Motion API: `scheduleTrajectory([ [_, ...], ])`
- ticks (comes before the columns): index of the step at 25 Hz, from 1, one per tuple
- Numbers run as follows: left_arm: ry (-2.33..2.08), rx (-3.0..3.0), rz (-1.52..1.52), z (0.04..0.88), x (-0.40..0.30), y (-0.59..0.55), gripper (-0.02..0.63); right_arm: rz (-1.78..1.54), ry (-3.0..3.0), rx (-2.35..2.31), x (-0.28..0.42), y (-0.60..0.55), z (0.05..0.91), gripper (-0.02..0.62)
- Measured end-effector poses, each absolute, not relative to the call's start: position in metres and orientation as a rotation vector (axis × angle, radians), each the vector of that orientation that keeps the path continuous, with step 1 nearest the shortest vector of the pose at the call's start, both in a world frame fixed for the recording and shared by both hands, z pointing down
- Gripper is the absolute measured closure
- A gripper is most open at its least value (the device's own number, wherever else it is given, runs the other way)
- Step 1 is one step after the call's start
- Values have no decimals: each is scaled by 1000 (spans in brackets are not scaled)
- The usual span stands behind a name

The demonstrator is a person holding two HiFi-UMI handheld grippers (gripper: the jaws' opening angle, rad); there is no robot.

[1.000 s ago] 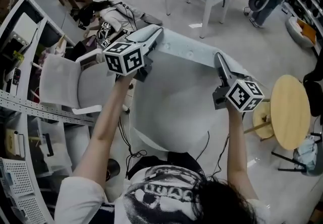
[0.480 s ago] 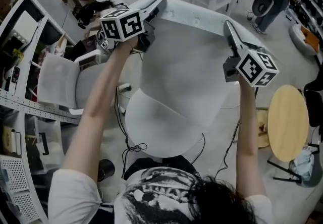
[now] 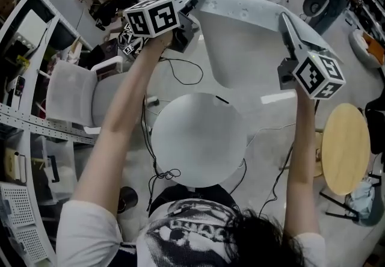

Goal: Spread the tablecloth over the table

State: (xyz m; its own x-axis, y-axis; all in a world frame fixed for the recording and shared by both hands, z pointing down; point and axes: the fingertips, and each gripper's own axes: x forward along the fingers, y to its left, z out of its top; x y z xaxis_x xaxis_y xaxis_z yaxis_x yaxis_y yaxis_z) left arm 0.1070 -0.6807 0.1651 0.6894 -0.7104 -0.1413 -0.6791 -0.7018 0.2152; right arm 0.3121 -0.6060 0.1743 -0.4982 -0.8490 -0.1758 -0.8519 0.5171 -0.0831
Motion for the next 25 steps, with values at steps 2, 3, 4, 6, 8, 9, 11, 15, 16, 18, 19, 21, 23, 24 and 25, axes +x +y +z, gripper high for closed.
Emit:
scheduleTrajectory([
  [2, -1123, 2727, -305, 184, 102, -679, 497, -11, 2573, -1473, 307, -602, 189, 531],
  [3, -1120, 2714, -291, 195, 100, -677, 497, -31, 2581, -1481, 303, -600, 198, 531],
  [4, -1120, 2700, -271, 206, 97, -674, 497, -54, 2589, -1489, 300, -597, 207, 531],
  [6, -1122, 2677, -218, 230, 93, -667, 495, -107, 2607, -1505, 295, -588, 227, 531],
  [8, -1117, 2657, -173, 250, 89, -657, 495, -161, 2617, -1525, 291, -577, 244, 531],
  [9, -1113, 2644, -157, 259, 86, -653, 495, -184, 2620, -1535, 288, -571, 251, 531],
  [11, -1099, 2619, -137, 275, 78, -643, 495, -221, 2624, -1553, 280, -560, 264, 531],
  [15, -1067, 2585, -109, 301, 60, -617, 495, -261, 2639, -1580, 261, -533, 285, 529],
  [16, -1064, 2580, -105, 306, 56, -610, 495, -271, 2641, -1588, 257, -525, 288, 529],
  [18, -1051, 2579, -96, 312, 49, -595, 495, -297, 2637, -1598, 249, -509, 294, 531],
  [19, -1043, 2578, -90, 315, 46, -588, 495, -312, 2631, -1601, 245, -501, 297, 531],
  [21, -1024, 2580, -87, 320, 37, -573, 495, -337, 2618, -1608, 235, -484, 303, 531],
  [23, -1007, 2577, -85, 325, 27, -558, 495, -355, 2603, -1617, 224, -467, 307, 531],
  [24, -1000, 2572, -81, 327, 21, -550, 495, -362, 2596, -1623, 218, -458, 310, 531],
  [25, -995, 2568, -76, 330, 16, -541, 495, -369, 2589, -1628, 212, -448, 312, 531],
])
